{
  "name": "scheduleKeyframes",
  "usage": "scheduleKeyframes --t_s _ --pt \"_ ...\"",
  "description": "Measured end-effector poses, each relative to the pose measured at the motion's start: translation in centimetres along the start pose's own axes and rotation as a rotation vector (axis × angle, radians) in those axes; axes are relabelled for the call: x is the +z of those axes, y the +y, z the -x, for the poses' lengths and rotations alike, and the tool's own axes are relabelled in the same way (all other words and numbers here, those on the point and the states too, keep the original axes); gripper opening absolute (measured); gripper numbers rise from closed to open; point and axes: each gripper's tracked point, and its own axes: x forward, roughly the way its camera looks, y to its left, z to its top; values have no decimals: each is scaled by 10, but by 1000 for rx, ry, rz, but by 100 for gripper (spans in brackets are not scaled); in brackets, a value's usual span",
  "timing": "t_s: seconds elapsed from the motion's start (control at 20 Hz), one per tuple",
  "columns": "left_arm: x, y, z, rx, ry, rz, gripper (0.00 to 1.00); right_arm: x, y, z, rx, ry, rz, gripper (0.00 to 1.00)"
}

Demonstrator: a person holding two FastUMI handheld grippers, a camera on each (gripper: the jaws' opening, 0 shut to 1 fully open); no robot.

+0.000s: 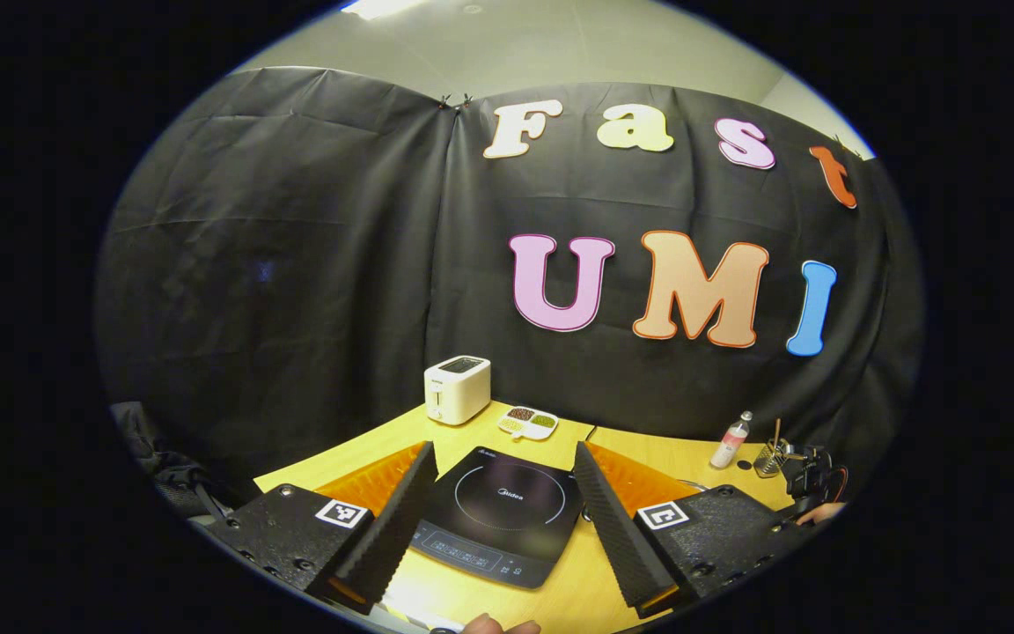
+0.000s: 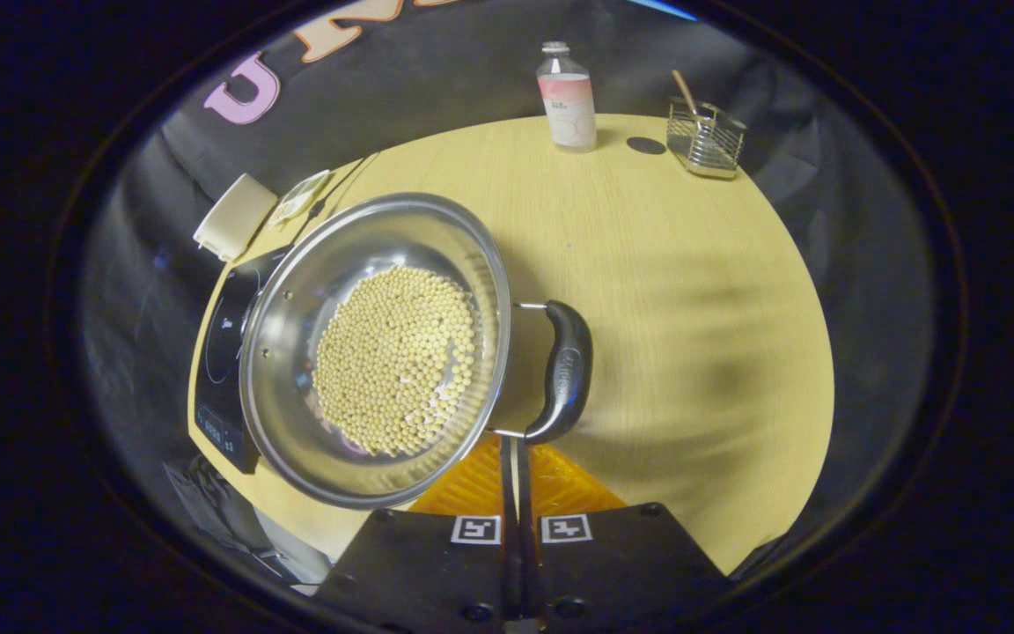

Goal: First push the handle of the pot to place it horizontally, then grasp the pot with both hands and set it on the induction cooktop.

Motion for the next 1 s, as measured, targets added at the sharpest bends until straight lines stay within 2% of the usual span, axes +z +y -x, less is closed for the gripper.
scheduleKeyframes --t_s 0.05,0.15,0.25,0.3,0.4,0.45,0.55,0.7,0.75,0.85,0.95,1.0 --pt "1 -3 -1 -5 -2 -4 92 -1 -2 2 -4 -8 11 0" --pt "3 -10 -4 -28 -2 -13 96 -1 0 11 -1 -29 23 0" --pt "5 -16 -7 -61 -4 -29 95 0 4 25 6 -64 23 0" --pt "7 -19 -10 -78 -8 -35 92 0 6 32 6 -81 25 0" --pt "6 -29 -17 -127 -5 -31 95 3 10 47 -2 -125 22 3" --pt "3 -34 -18 -157 4 -29 92 6 13 55 -5 -153 21 0" --pt "1 -42 -26 -218 16 -32 96 10 16 69 -31 -206 23 0" --pt "-15 -57 -41 -316 61 -37 92 15 14 94 -90 -285 4 3" --pt "-19 -61 -45 -347 72 -39 96 17 15 97 -110 -300 -11 0" --pt "-29 -68 -56 -399 94 -46 96 15 14 101 -155 -316 -37 0" --pt "-43 -76 -65 -448 126 -50 92 16 14 107 -181 -344 -61 6" --pt "-52 -80 -70 -470 146 -53 96 17 11 110 -206 -355 -71 6"
